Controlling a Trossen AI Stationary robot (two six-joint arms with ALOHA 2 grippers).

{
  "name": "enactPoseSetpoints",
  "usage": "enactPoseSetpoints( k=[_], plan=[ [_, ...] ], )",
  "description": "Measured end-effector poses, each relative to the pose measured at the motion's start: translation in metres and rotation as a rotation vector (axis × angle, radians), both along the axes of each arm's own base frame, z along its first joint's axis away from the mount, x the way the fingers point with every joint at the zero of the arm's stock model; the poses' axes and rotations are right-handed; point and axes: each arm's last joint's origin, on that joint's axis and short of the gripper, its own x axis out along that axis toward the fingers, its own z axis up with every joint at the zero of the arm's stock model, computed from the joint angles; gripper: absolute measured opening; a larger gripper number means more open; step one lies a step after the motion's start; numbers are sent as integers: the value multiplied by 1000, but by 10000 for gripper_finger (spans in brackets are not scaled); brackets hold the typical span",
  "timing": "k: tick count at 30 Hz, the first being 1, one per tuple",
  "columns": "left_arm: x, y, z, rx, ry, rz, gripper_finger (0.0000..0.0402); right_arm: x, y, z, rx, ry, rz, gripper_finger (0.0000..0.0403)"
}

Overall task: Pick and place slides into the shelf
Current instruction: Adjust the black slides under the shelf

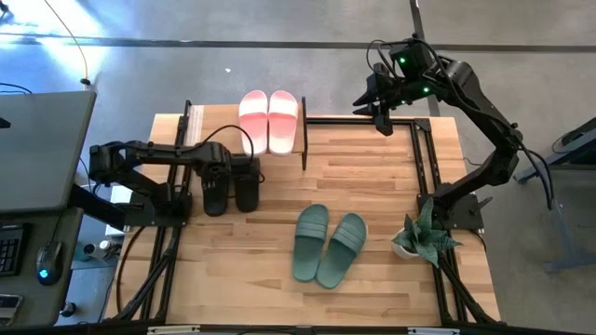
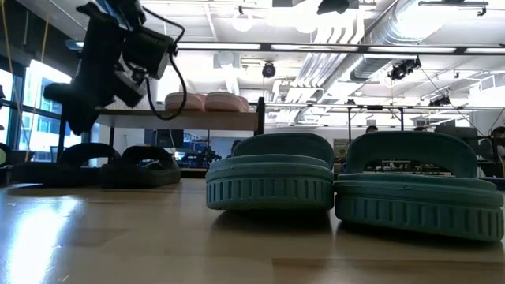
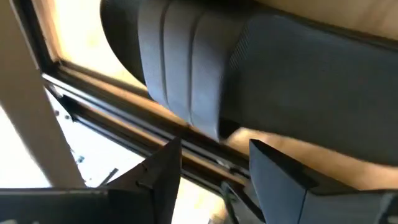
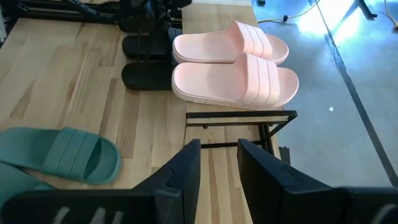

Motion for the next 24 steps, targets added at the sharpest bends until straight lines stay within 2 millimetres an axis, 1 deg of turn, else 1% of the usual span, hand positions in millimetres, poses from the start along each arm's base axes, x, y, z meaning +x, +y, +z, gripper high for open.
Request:
enactPoseSetpoints(
  k=[4,8,11,14,17,21,24],
  plan=[
    [5,0,16,-48,-40,59,182,0,0,0,-4,0,3,96],
    [10,0,35,-89,-91,124,182,0,0,0,-8,1,6,96],
    [14,-1,53,-94,-135,182,176,0,0,0,-9,4,9,96],
    [24,-6,74,-98,-224,203,167,-1,1,-1,-9,16,16,96],
    [35,-18,99,-108,-343,180,155,-2,1,-2,-6,27,20,96],
    [47,-41,133,-118,-511,159,135,-3,2,-3,-2,40,26,96],
    [54,-61,151,-128,-629,160,119,-2,2,-3,-4,38,33,96]
  ],
)
